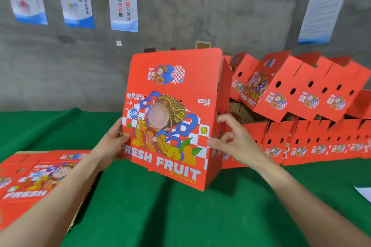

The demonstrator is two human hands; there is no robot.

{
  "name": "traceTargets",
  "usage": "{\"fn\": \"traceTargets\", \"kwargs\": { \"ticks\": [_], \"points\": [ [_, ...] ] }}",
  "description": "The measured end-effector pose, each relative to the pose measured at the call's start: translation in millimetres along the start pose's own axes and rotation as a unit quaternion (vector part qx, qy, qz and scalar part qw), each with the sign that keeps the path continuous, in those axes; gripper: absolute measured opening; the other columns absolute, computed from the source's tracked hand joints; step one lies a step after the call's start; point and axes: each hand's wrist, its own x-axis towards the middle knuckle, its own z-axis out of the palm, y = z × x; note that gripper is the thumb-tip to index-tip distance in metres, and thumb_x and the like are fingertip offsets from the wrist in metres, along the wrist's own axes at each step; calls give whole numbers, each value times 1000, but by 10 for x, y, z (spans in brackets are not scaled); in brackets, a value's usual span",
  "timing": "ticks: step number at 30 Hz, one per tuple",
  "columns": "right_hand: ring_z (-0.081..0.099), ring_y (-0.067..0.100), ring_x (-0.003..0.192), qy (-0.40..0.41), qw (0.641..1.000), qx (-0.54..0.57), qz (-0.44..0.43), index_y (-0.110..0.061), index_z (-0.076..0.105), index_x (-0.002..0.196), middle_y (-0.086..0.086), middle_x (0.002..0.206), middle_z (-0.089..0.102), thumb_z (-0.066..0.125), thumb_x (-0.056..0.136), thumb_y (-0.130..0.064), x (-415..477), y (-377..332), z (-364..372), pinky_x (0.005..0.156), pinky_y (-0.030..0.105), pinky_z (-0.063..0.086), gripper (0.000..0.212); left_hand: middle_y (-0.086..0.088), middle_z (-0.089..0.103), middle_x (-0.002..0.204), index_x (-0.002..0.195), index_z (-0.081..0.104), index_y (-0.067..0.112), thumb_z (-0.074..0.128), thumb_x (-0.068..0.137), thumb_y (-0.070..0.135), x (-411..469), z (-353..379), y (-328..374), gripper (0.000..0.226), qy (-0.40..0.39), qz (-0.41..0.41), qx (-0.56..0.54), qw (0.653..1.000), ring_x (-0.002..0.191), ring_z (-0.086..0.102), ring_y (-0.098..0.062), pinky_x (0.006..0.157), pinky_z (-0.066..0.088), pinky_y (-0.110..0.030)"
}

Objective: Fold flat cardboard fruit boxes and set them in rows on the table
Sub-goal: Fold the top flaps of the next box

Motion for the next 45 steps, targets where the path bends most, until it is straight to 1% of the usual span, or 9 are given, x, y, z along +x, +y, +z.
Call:
{"fn": "traceTargets", "kwargs": {
  "ticks": [7,14,21,26,29,33,37,41,45],
  "points": [
    [61,-3,59,63,998,-11,-11,-40,47,88,0,122,46,81,74,-28,238,158,205,48,10,42,38,-19,60,123,122,48,8,60,87,-3,237,358,-94,39,59,51,-41,996,99,63,-32,86,53,-49],
    [61,29,80,216,976,20,-8,-44,50,85,8,102,55,80,62,-44,652,333,-95,77,49,52,38,2,45,136,144,35,24,65,87,10,389,1211,185,66,-14,164,115,980,125,43,-15,109,34,-38],
    [61,29,102,322,946,-8,-25,-36,49,85,-2,81,60,82,65,-33,1022,603,-656,87,46,49,39,8,36,141,141,41,19,66,87,21,765,2013,508,59,-72,227,154,959,136,28,-6,113,20,-24],
    [56,20,100,370,921,-119,0,-25,54,99,16,144,26,82,67,-31,1532,976,-844,79,25,42,43,8,47,135,144,36,21,57,93,20,1249,2644,722,55,-168,160,109,967,125,44,-8,109,33,-27],
    [58,30,94,383,910,-156,15,-23,57,104,19,150,16,81,68,-28,1764,1262,-958,67,23,26,43,9,44,140,146,33,27,53,96,23,1521,2944,728,55,-204,155,138,957,117,46,-3,103,38,-21],
    [62,35,86,375,906,-184,72,-24,57,111,17,152,7,80,71,-28,1944,1603,-1153,78,31,43,47,14,41,139,148,29,30,48,98,17,1742,3283,679,55,-255,142,164,942,83,45,12,65,36,6],
    [62,34,81,382,901,-186,88,-24,57,113,18,151,8,82,71,-27,2060,1824,-1322,82,34,48,49,22,43,121,150,20,31,47,96,10,1929,3535,627,64,-270,124,158,942,76,41,12,70,37,0],
    [61,32,82,401,895,-181,71,-25,58,112,19,151,11,82,69,-26,2222,1887,-1421,80,31,45,49,16,29,150,151,11,35,49,94,7,2010,3694,570,74,-247,145,137,948,135,35,-4,111,27,-17],
    [62,35,86,381,902,-179,92,-26,54,113,18,152,9,81,70,-32,2409,1987,-1430,78,34,47,51,10,13,157,150,-3,34,44,93,0,2173,3806,503,81,-240,147,146,948,135,31,-2,110,25,-14]
  ]
}}
